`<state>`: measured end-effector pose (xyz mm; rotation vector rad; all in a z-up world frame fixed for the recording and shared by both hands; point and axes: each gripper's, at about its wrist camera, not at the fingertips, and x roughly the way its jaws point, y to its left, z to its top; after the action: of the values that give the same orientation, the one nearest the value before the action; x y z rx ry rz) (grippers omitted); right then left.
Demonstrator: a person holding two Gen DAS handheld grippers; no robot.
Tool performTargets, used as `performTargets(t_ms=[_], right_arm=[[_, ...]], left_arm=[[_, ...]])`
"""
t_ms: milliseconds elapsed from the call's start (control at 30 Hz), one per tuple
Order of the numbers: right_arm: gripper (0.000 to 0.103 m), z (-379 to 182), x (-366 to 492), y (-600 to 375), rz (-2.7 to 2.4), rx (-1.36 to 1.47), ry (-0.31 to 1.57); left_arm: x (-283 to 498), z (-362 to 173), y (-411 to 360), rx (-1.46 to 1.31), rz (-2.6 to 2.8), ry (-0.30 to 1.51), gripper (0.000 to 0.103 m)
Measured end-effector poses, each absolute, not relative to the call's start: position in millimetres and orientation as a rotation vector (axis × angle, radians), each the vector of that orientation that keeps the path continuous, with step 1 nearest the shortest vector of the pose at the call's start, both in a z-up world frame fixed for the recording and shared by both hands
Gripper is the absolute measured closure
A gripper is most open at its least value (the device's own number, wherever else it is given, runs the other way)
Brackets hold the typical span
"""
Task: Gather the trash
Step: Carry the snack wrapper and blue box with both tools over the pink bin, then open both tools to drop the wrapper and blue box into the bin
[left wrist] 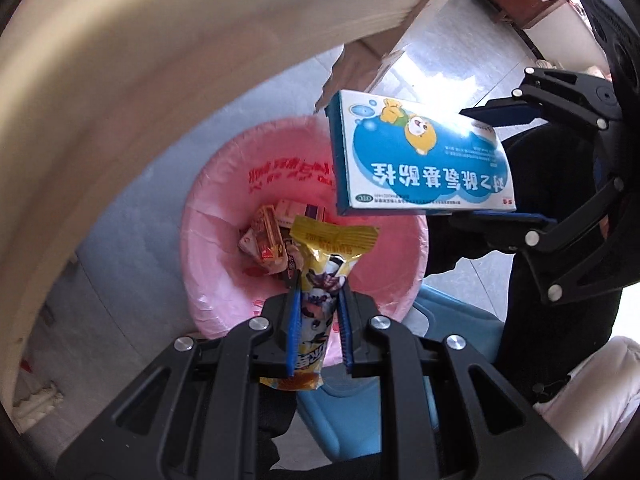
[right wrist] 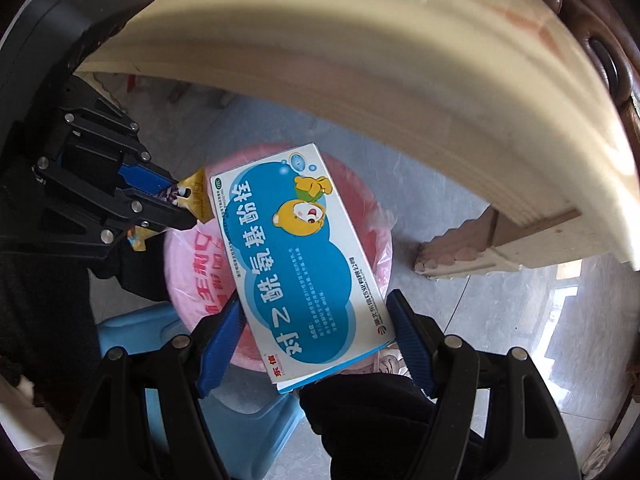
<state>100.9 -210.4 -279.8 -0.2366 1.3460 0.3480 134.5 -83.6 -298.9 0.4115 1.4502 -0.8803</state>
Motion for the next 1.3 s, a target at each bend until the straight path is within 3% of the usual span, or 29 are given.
performTargets(t_ms=[467,767,900,1067,1100,1167,1300], right_arm=[[0.034,-340.7,120.1,-217.1,0.269,-0.147,1.377],[0.034,-366.0,121.4,-214.2,0.255,-0.127,1.427],[0.046,-373.7,121.1,-211.1,0.265,-0.127,1.451],[0.045,-372.9,122.4,-212.4,0.267,-0.12,1.445],[0.043,-371.8,123.0,-212.5,0.266,-0.119,1.443],[0.039,-371.3,122.8,-212.9,0.267,-0.114,1.438],[0.038,-371.4,122.6,-211.0,0.275,-0.117,1.441]], left_arm=[[156.5,-380.0,-80.1,0.265,-0.765,1.599,0.086],[160.8,-395.4,-75.9,0.221,-0.724,1.645,0.086],[159.6,-399.9,-77.8,0.224,-0.725,1.662,0.086],[159.4,-405.6,-78.8,0.233,-0.721,1.67,0.084],[159.9,-408.5,-80.5,0.24,-0.717,1.673,0.08],[160.4,-409.5,-81.1,0.248,-0.712,1.676,0.05],[160.9,-409.4,-81.7,0.254,-0.702,1.682,0.038]])
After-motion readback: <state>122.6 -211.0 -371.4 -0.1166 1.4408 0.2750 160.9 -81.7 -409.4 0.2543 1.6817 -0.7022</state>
